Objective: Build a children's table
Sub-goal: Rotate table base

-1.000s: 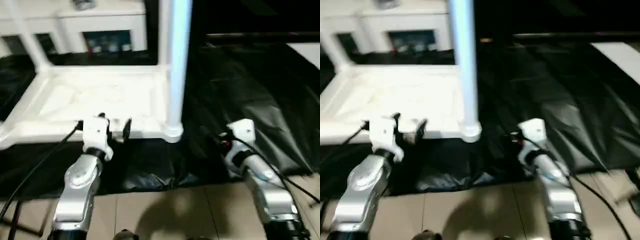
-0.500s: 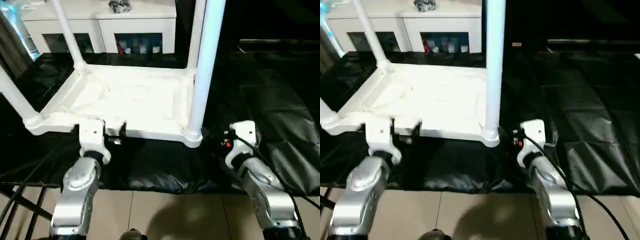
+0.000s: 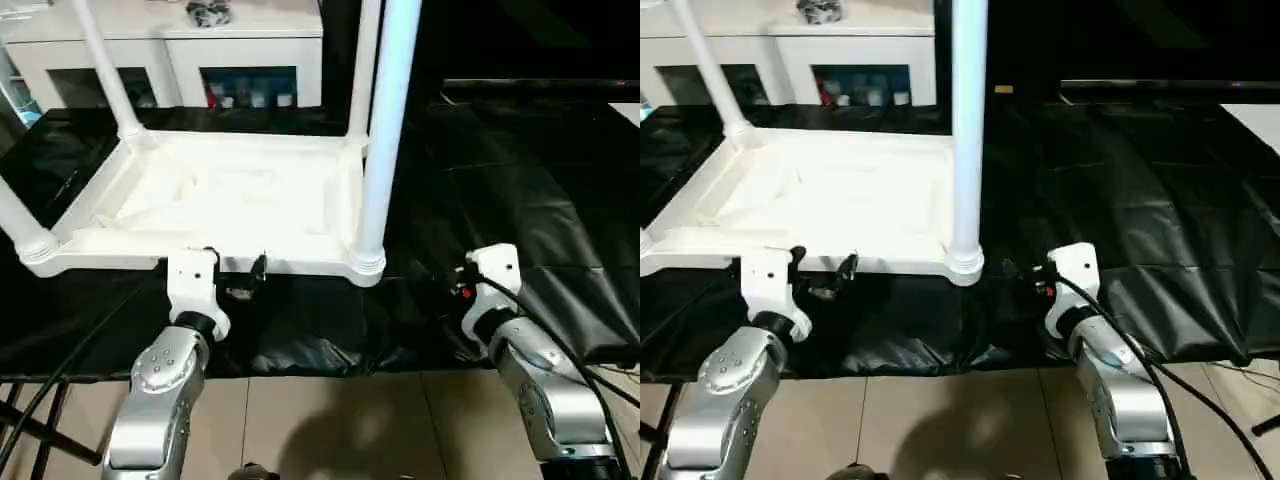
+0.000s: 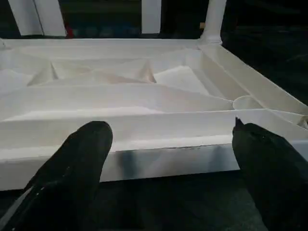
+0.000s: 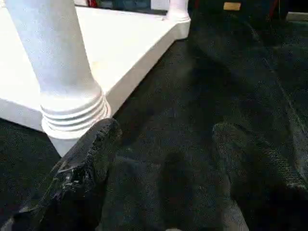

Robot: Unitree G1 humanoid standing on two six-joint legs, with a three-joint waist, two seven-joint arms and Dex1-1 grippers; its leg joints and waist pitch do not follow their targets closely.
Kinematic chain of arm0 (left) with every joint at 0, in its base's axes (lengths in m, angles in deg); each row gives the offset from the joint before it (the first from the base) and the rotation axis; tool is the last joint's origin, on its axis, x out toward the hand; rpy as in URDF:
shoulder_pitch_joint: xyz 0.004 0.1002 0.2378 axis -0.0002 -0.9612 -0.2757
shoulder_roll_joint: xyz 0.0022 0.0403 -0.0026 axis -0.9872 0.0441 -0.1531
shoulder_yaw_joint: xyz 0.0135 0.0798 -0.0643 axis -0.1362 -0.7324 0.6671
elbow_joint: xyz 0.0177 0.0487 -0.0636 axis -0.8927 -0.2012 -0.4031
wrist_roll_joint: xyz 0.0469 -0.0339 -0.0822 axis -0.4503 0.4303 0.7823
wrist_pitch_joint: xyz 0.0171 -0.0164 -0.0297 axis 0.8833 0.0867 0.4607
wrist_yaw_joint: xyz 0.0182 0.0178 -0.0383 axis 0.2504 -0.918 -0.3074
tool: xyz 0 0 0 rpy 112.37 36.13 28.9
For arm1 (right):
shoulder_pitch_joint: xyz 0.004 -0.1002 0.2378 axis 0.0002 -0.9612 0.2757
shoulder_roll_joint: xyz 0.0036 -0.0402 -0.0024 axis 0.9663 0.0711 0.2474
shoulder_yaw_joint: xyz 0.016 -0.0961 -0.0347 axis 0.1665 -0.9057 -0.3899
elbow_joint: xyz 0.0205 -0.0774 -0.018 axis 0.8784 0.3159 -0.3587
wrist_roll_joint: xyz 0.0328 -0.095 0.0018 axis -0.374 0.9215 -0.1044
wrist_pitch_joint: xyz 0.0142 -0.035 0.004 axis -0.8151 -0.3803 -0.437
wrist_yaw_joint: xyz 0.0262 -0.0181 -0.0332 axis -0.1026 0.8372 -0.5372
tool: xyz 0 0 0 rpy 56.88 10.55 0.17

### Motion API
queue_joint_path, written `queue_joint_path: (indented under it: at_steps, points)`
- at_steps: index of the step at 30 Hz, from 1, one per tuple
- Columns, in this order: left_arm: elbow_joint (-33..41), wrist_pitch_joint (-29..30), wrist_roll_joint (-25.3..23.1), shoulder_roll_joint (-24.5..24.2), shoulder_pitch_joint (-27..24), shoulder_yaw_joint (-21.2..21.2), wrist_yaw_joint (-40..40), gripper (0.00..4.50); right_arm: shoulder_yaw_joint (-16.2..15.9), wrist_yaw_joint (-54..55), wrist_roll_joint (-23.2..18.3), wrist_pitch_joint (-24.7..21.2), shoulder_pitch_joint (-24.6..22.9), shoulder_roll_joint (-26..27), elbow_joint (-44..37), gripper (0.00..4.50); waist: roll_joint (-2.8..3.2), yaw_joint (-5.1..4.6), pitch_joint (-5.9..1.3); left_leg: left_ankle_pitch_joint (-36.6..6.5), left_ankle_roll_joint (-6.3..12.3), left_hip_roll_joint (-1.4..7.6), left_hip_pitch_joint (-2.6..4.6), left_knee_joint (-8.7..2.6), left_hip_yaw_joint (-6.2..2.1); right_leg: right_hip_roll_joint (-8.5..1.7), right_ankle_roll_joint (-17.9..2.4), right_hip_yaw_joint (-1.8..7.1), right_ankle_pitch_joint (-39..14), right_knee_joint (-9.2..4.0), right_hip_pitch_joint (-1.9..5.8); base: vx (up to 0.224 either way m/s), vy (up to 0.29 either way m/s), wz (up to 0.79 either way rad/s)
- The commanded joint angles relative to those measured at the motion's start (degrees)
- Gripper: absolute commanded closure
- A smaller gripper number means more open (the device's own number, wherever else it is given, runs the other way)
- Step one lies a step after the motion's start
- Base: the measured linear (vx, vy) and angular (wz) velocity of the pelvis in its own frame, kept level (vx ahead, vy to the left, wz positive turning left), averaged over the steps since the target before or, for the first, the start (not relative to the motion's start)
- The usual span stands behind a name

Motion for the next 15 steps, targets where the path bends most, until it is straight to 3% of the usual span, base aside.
queue_joint_path:
  at_steps: [1,2,3,5,6,7,10,11,12,13,14,15]
  points:
    - [2.2,0.8,0.5,-0.2,-0.3,-0.4,-0.5,0.06,0.5,0.1,0.2,-1.0,-0.7,-0.8,-2.1,0.94,-0.39,-0.55,-1.74,-35.5,-2.13,2.43,3.45,-5.51,-1.72,-2.20,-0.8,0.42,-42.5,-7.95,0.24,0.000,0.000,0.00]
    - [2.3,0.8,0.5,-0.2,-0.4,-0.5,-0.5,0.06,0.5,0.1,0.2,-1.0,-0.7,-0.8,-2.1,0.94,-0.46,-0.82,-1.59,-36.8,-1.98,2.28,4.09,-5.33,-1.63,-1.91,-0.7,-0.12,-43.4,-8.48,0.18,0.000,0.000,0.00]
    - [3.0,1.0,0.6,-0.2,-0.8,-0.5,-0.5,0.06,0.5,0.0,0.1,-1.1,-1.0,-1.0,-2.4,0.94,-0.49,-1.16,-1.54,-38.3,-1.39,2.32,4.70,-5.66,-1.73,-1.58,-0.9,-0.96,-42.8,-8.89,0.99,0.000,0.000,0.00]
    - [3.7,1.2,0.7,-0.2,-1.3,-0.5,-0.5,0.06,0.3,-0.1,0.0,-1.3,-1.3,-1.2,-2.7,0.94,-0.17,-1.82,-1.39,-39.2,-1.20,2.83,4.48,-6.49,-2.03,-1.63,-1.6,-1.64,-38.6,-8.74,2.33,0.071,0.021,-0.11]
    - [4.0,1.3,0.8,-0.2,-1.4,-0.5,-0.5,0.06,0.3,-0.1,0.0,-1.3,-1.4,-1.2,-2.8,0.94,-0.16,-2.29,-1.58,-38.3,-1.15,2.83,4.03,-6.74,-2.16,-1.84,-2.2,-1.55,-36.1,-8.43,3.15,0.078,0.025,-0.13]
    - [4.3,1.2,1.1,-0.3,-1.8,-0.4,-0.7,0.06,0.0,0.0,0.2,-1.4,-1.7,-1.2,-3.1,0.94,-0.03,-2.26,-1.92,-35.2,-0.54,2.68,3.27,-6.92,-2.06,-2.22,-2.9,-0.96,-34.6,-8.02,4.06,0.098,0.020,-0.15]
    - [4.2,1.0,1.4,-0.2,-2.0,-0.3,-0.9,0.06,-0.3,-0.1,0.5,-1.3,-2.0,-1.2,-3.4,0.94,-0.49,-2.33,-2.53,-29.9,1.14,2.37,2.98,-6.73,-1.36,-2.23,-5.8,-0.32,-31.7,-7.81,4.74,0.103,0.007,-0.09]
    - [3.9,0.8,1.1,-0.4,-1.7,-0.6,-0.9,0.06,-0.5,-0.1,0.6,-1.2,-2.5,-1.4,-3.8,0.94,0.45,-2.37,-3.01,-26.3,2.14,2.31,2.98,-6.76,-1.11,-1.99,-7.7,-0.13,-27.3,-7.33,5.17,0.106,-0.005,0.00]
    - [3.6,0.5,0.7,-0.5,-1.5,-0.9,-1.0,0.06,-0.4,0.0,0.7,-1.0,-2.9,-1.4,-4.0,0.94,0.06,-2.64,-3.25,-23.9,3.62,2.46,3.44,-6.70,-0.88,-1.52,-10.3,-0.20,-21.9,-6.93,5.19,0.106,-0.005,0.00]
    - [3.5,0.3,0.6,-0.6,-1.5,-1.0,-1.1,0.06,-0.4,0.1,0.7,-0.9,-3.0,-1.4,-4.0,0.94,0.83,-2.54,-3.46,-22.1,4.33,2.39,3.58,-6.62,-0.84,-1.41,-11.7,-0.22,-18.7,-6.53,5.40,0.119,-0.009,0.05]
    - [3.3,0.3,0.7,-0.7,-1.1,-1.1,-1.5,0.06,0.1,0.6,0.8,-0.6,-3.4,-1.3,-4.2,0.94,0.59,-2.73,-3.76,-17.0,6.34,2.14,3.11,-6.12,-0.64,-1.36,-14.0,-0.22,-12.2,-5.91,5.94,0.122,-0.005,0.03]
    - [3.3,0.3,0.7,-0.7,-1.0,-1.2,-1.6,0.06,0.3,0.8,0.7,-0.5,-3.6,-1.3,-4.2,0.94,0.94,-2.71,-4.12,-8.7,8.55,1.54,2.32,-5.06,-0.48,-1.42,-15.3,-0.14,-4.1,-5.03,6.38,0.122,-0.005,0.03]
